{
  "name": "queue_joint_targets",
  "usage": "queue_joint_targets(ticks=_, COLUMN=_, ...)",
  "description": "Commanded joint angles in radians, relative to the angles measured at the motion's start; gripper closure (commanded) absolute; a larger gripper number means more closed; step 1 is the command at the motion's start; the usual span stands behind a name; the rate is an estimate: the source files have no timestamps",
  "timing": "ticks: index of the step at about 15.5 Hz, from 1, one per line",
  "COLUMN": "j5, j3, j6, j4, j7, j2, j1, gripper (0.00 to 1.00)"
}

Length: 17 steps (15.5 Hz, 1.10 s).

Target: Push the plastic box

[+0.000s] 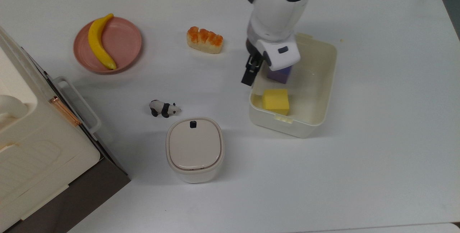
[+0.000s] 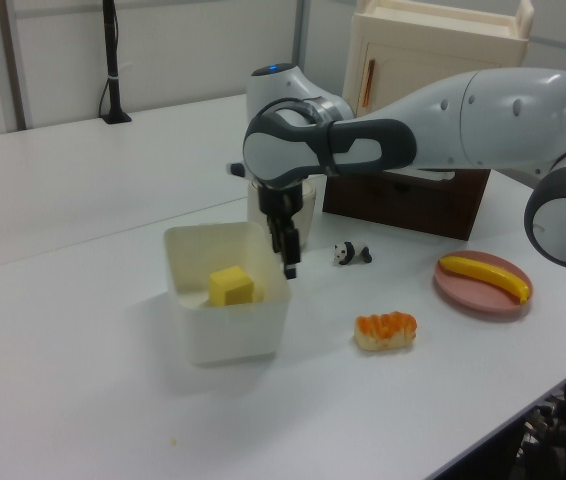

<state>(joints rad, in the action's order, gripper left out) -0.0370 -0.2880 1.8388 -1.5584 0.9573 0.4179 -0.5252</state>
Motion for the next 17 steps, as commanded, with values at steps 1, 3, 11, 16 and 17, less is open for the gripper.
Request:
queue_joint_targets(ticks=1, j5=-0.027, j3=0.044, j6=0.066, j4=-0.014, j7=-0.178, j2=0.001, j1=-0.013, gripper=0.0)
queue_joint_targets(ticks=3, j5=-0.046, j3=0.049, j6=0.08, j4=-0.014, j7=-0.247, j2=0.002, j1=-0.018, gripper=0.0)
queue_joint_targets(ticks=11, j5=-0.046, j3=0.049, j6=-0.079, j4=-0.014, j7=-0.319, j2=-0.137, j1=0.126, gripper=0.0)
queue_joint_targets(ticks=16, j5=-0.03, j3=0.05, j6=-0.148, j4=-0.014, j7=-0.599, j2=-0.226, j1=0.272, gripper=0.0)
queue_joint_targets(ticks=17, j5=-0.029, j3=0.05, j6=-0.15, j4=-0.014, j7=-0.648, j2=-0.241, j1=0.298, gripper=0.0)
